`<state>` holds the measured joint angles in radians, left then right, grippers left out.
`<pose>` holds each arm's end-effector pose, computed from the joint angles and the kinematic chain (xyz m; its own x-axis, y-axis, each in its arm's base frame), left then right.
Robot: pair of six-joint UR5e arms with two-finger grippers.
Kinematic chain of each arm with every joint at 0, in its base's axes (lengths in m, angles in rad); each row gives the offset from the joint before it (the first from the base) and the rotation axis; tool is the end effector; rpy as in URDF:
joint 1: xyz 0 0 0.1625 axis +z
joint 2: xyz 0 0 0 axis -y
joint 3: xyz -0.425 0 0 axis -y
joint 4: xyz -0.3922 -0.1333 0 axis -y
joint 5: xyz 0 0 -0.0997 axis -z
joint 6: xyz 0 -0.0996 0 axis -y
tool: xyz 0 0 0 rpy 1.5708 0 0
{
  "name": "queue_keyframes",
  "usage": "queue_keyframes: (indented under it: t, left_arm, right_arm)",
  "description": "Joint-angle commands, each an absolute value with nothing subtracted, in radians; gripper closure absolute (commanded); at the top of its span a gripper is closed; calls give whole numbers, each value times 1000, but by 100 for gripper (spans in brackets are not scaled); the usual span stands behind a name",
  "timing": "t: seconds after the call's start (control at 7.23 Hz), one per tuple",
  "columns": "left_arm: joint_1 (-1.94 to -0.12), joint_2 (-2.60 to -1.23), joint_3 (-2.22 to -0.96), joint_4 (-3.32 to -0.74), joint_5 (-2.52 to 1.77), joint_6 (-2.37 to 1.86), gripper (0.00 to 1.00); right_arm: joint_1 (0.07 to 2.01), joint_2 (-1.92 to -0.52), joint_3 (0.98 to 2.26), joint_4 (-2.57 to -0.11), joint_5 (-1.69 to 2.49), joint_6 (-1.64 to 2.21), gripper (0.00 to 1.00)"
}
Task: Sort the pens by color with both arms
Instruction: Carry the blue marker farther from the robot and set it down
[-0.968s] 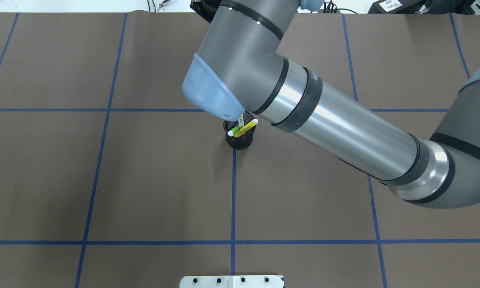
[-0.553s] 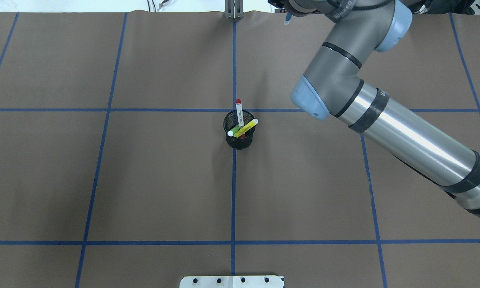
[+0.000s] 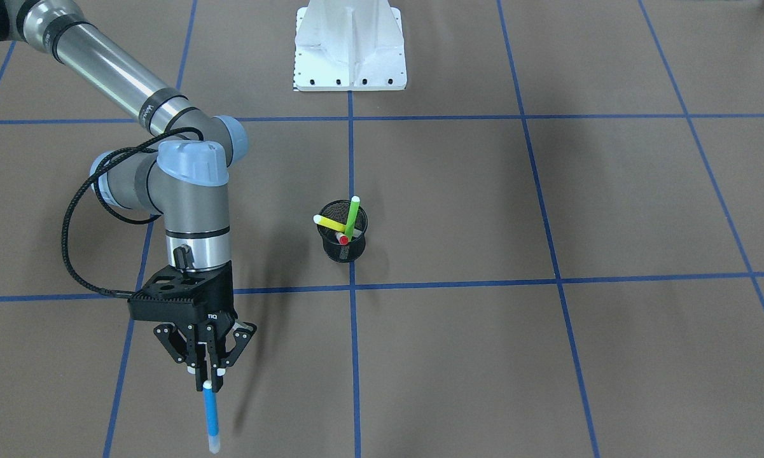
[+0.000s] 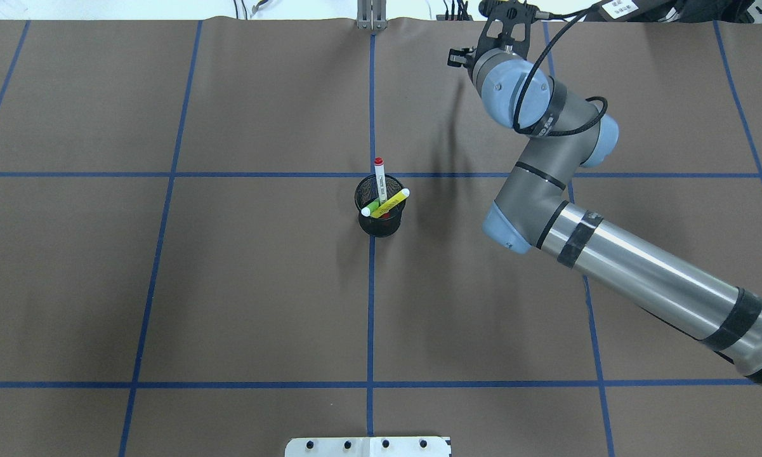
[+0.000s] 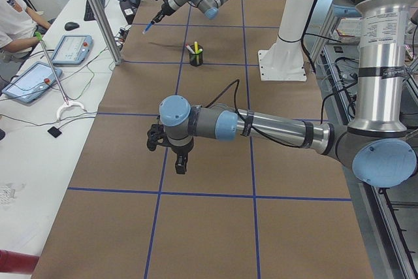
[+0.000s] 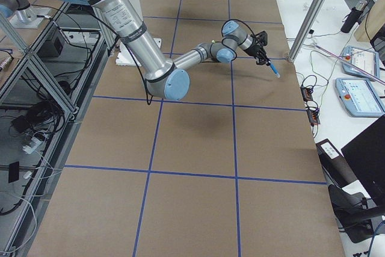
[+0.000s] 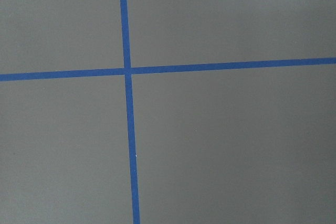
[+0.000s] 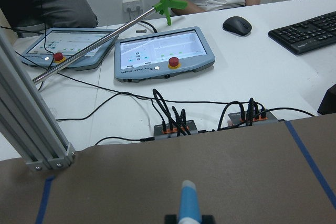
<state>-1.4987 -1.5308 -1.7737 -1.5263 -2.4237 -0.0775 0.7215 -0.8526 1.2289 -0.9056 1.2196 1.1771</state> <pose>-0.0238 -0.4797 0.5768 0.6533 0.0590 -0.7548 -0.0210 0.9980 0.0599 -0.4716 -0.6380 0.2996 0.6735 0.1128 0.7305 -0.6332 0.5979 0.4915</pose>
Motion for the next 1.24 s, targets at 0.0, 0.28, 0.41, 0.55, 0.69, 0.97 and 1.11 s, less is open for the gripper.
queue_keyframes:
  t: [0.0, 0.28, 0.41, 0.55, 0.69, 0.97, 1.11]
  left_arm:
    - [-1499, -1531, -1776, -1526, -2424, -78, 0]
    - [-1499, -1532, -1776, -1526, -2424, -78, 0]
    - [-1499, -1532, -1782, -1526, -2424, -80, 0]
    - [-1499, -1532, -1781, -1526, -2424, -80, 0]
    - [-1499, -1532, -1781, -1526, -2424, -80, 0]
    - [-1499, -1532, -1779, -1526, -2424, -80, 0]
    - [-1499, -1532, -1776, -1526, -2424, -78, 0]
  right_arm:
    - [652, -879, 1221, -830, 1151, 1178, 100]
    - [640, -945, 1221, -703, 1143, 1172, 100]
    - [628, -940, 1221, -706, 1140, 1172, 100]
    - [620, -937, 1221, -709, 1134, 1177, 100]
    - [618, -914, 1220, -713, 1132, 1178, 100]
    - [612, -888, 1216, -742, 1123, 1181, 100]
    - [603, -887, 1212, -752, 1108, 1181, 100]
